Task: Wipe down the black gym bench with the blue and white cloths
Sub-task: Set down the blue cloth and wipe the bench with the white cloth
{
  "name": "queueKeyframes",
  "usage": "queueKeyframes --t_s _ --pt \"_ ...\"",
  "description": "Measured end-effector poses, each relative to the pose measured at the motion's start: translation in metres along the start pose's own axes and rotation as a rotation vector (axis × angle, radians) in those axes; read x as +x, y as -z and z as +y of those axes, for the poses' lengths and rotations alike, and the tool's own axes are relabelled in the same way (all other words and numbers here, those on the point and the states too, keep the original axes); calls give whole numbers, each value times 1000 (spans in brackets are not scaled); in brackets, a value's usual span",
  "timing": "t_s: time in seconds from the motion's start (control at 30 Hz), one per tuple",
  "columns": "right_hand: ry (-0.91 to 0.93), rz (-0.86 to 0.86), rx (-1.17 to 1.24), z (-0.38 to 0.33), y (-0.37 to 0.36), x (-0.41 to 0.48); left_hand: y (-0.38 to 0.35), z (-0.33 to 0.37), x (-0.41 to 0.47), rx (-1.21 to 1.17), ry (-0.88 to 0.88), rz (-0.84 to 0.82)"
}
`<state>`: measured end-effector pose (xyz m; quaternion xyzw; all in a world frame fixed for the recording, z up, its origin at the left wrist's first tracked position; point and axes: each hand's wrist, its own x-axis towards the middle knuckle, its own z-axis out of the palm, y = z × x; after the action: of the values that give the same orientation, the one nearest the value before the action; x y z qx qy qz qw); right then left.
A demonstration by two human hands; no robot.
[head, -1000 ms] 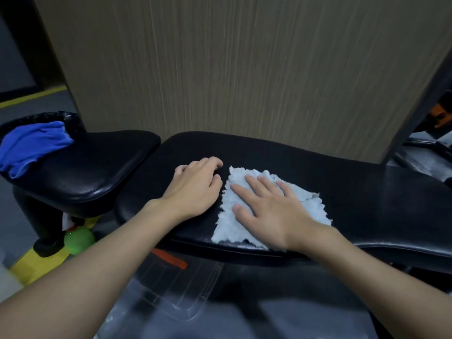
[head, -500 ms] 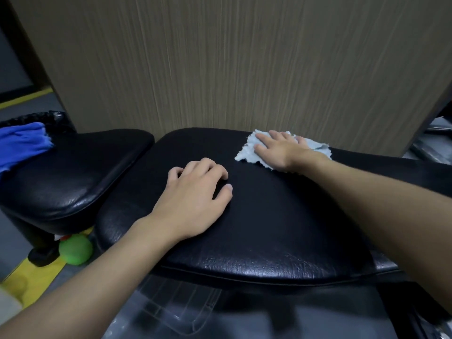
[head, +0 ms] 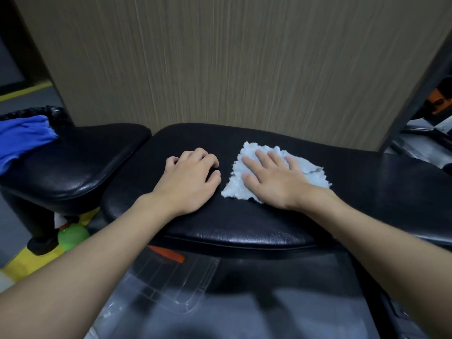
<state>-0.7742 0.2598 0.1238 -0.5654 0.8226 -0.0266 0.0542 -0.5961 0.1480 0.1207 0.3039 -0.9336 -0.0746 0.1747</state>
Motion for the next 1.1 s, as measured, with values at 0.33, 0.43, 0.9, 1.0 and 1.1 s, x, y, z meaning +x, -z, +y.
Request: queueKeyframes --t_s 0.33,0.43,0.9,1.0,1.1 --pt "96 16 -14 -11 -4 -90 5 25 10 -55 -45 -54" --pt "68 -7 17 1 0 -71 -5 35 12 -89 -38 -71" --pt "-232 2 28 87 18 84 -16 34 13 -8 -72 -54" --pt "-256 11 33 87 16 89 -16 33 14 -9 -74 -54" --pt "-234 24 16 82 13 76 -15 33 14 -16 -72 -55"
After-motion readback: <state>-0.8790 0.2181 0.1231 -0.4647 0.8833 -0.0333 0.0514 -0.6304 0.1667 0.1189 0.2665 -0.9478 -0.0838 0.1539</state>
